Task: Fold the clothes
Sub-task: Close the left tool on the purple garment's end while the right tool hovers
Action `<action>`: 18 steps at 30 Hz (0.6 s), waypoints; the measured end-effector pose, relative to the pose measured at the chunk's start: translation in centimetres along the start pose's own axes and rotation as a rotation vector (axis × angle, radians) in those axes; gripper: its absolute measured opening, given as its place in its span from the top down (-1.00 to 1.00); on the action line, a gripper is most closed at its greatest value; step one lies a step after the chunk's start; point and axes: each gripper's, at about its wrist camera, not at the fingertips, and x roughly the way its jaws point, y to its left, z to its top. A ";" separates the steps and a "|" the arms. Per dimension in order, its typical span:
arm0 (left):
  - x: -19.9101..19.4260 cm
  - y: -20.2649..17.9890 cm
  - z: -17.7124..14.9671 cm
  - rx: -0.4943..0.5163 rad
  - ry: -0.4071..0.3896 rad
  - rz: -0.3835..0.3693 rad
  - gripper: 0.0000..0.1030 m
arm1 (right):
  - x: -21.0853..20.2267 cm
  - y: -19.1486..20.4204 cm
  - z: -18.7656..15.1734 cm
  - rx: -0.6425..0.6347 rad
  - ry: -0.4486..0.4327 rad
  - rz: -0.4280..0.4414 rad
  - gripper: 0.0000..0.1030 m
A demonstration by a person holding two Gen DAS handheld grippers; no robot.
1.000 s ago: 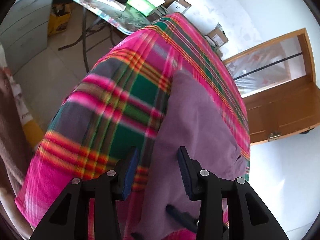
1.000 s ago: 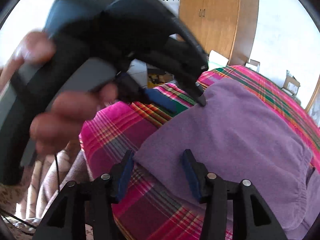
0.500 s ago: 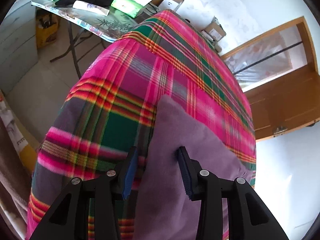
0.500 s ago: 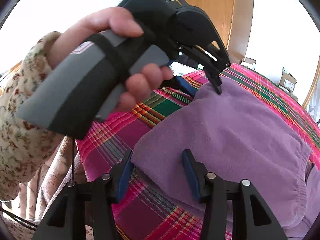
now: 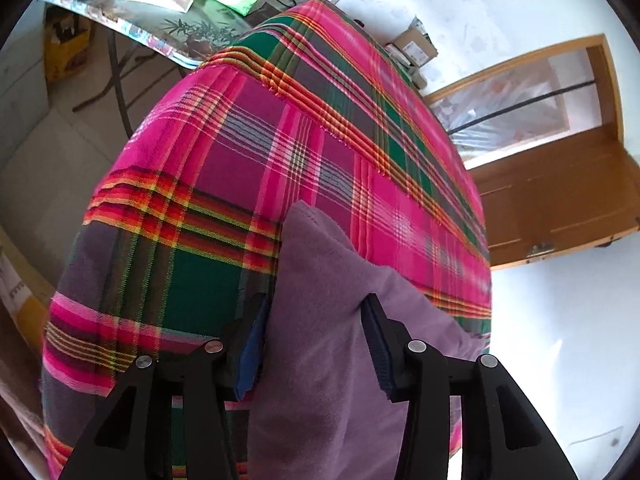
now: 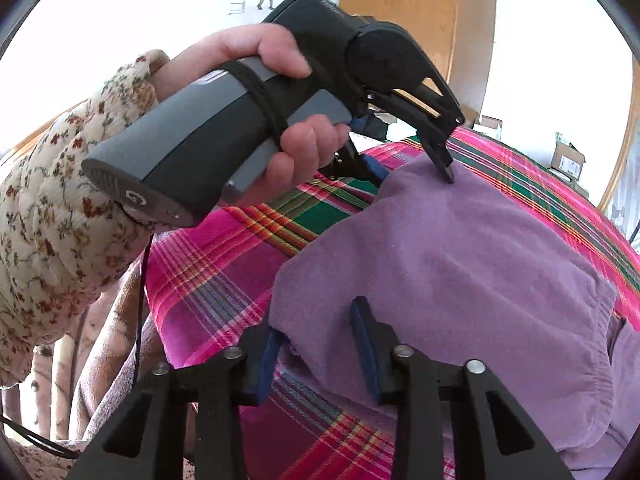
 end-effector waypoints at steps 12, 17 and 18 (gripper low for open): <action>0.3 -0.7 0.5 -0.038 0.044 -0.014 0.66 | -1.3 -2.0 0.2 0.100 -0.048 0.077 0.69; -0.8 -1.5 0.5 -0.026 0.022 -0.023 0.69 | -2.8 -1.9 0.3 0.095 -0.103 0.071 0.69; -1.1 -1.6 0.3 -0.021 0.012 -0.022 0.70 | -3.0 -1.9 0.4 0.093 -0.111 0.070 0.69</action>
